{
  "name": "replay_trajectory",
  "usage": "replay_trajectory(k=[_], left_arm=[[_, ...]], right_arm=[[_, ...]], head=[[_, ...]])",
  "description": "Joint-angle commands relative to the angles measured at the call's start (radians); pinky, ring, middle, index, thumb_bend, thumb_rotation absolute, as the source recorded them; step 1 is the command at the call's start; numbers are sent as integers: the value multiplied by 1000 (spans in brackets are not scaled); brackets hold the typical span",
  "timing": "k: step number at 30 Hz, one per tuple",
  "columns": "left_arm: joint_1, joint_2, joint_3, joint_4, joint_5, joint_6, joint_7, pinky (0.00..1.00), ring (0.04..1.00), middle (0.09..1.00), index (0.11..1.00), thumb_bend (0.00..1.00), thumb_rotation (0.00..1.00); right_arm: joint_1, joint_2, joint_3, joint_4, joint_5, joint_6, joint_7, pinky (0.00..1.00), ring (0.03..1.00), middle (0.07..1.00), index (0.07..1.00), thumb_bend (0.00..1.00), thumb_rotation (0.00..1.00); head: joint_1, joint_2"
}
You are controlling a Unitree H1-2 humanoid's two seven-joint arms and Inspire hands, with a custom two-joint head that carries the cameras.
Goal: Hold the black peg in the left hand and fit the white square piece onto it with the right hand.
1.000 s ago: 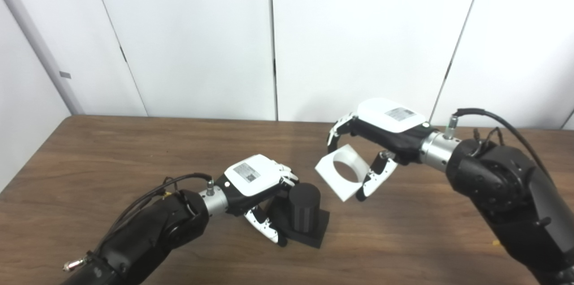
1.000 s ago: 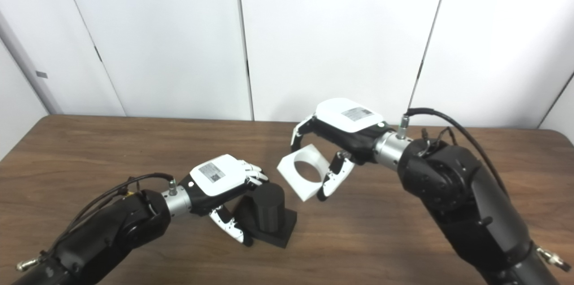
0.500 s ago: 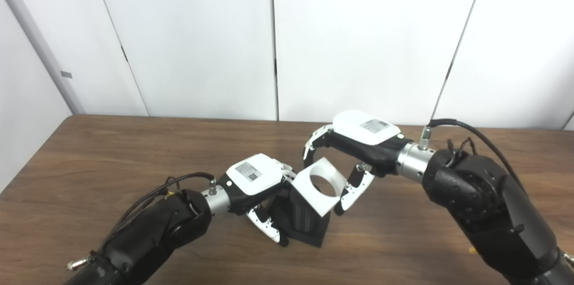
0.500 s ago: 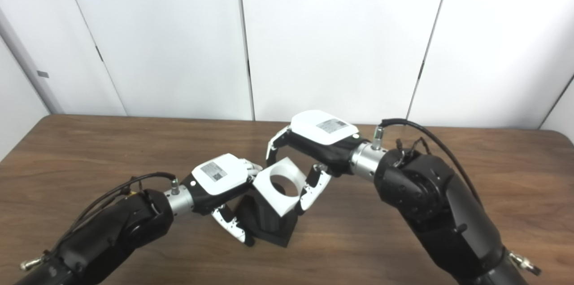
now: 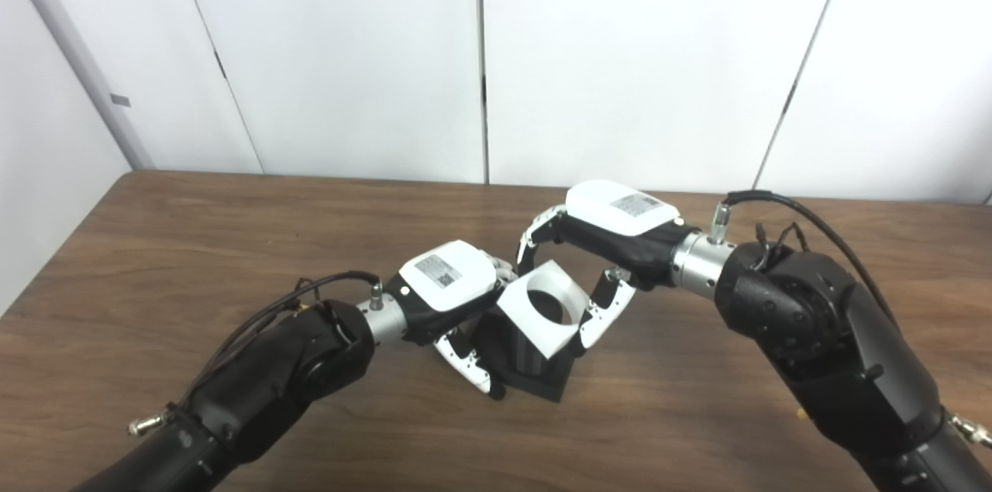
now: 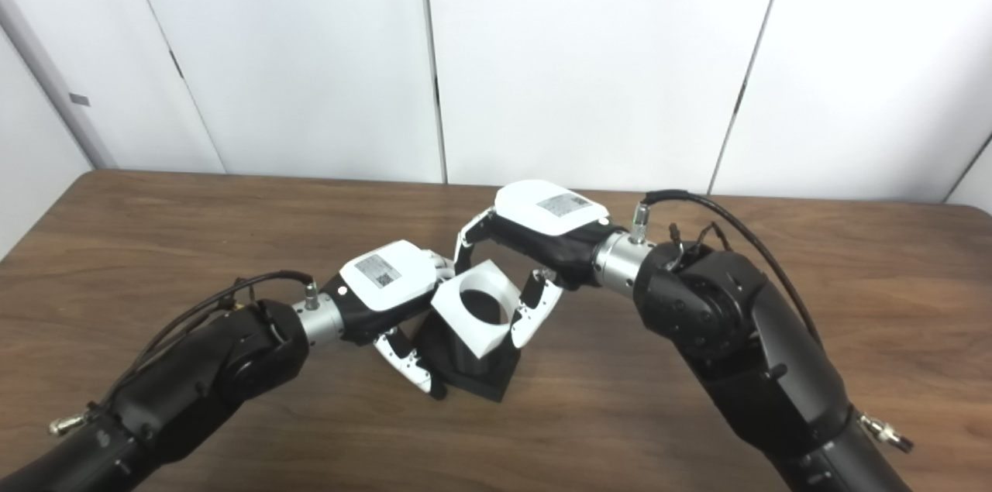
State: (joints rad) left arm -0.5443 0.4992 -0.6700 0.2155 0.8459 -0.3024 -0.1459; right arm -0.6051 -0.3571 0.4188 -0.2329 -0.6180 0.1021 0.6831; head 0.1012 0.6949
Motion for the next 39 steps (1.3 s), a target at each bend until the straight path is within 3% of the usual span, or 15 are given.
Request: replay_trajectory(k=[1,23,39], left_arm=[[58,-8,-64,23,70,-7,-100,816,852,812,489,521,80],[56,-21,-67,20,79,4,-97,819,851,815,489,521,80],[58,-31,-71,12,88,21,-115,827,864,828,490,522,79]], right_arm=[[-52,5,-10,-11,3,-25,-19,722,826,734,479,519,135],[-76,33,0,76,-4,-27,-33,706,828,739,480,519,134],[-83,89,68,73,-43,-45,-11,724,821,749,479,518,138]], head=[[1,0],[12,2],[18,11]])
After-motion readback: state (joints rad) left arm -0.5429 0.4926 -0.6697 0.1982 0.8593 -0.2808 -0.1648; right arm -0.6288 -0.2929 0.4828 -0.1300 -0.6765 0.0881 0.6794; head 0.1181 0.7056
